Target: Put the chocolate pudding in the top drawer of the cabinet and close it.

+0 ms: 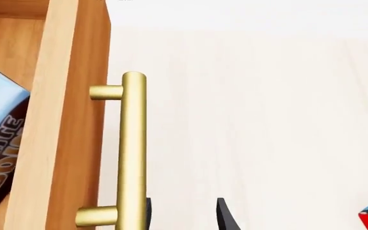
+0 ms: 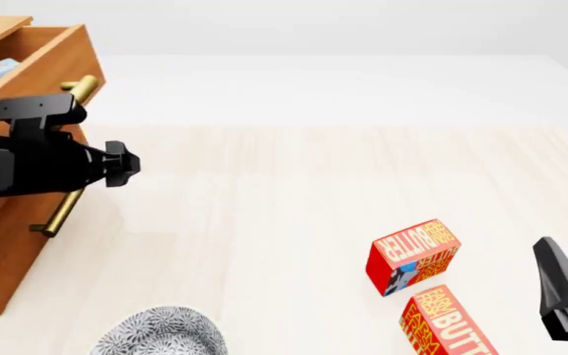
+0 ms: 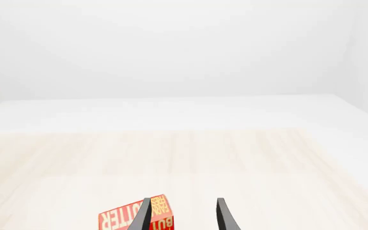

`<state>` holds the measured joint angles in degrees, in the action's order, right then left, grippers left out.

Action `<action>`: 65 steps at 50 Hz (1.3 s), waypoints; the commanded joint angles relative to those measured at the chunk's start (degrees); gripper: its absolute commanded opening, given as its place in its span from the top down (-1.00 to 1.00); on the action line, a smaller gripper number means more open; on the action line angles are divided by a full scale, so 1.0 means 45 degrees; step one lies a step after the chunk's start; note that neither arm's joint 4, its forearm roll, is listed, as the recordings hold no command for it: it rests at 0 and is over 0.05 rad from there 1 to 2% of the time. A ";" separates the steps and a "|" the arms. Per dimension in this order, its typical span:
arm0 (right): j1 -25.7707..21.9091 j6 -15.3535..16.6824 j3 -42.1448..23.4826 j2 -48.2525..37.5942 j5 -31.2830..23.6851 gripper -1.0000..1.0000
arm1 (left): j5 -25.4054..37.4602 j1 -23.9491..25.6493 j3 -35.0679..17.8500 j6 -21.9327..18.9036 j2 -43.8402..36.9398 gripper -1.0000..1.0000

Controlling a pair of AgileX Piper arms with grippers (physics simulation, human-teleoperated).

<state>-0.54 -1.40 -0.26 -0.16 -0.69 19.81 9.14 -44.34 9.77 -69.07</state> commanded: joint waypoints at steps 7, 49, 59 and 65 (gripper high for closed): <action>0.0004 0.0041 0.0010 -0.0028 0.0051 -1.00 | -0.0263 -0.1052 0.0461 -0.0111 0.0134 -1.00; 0.0005 0.0037 0.0010 -0.0028 0.0050 -1.00 | 0.0448 -0.2801 0.0793 -0.0261 0.1111 -1.00; 0.0003 0.0039 0.0010 -0.0028 0.0051 -1.00 | 0.0581 -0.3449 0.0719 -0.0313 0.1215 -1.00; 0.0008 0.0038 0.0010 -0.0027 0.0051 -1.00 | 0.0556 -0.3749 0.0687 -0.0327 0.1155 -1.00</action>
<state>-0.54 -1.40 -0.26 -0.16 -0.69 23.56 -3.38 -43.48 9.26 -64.04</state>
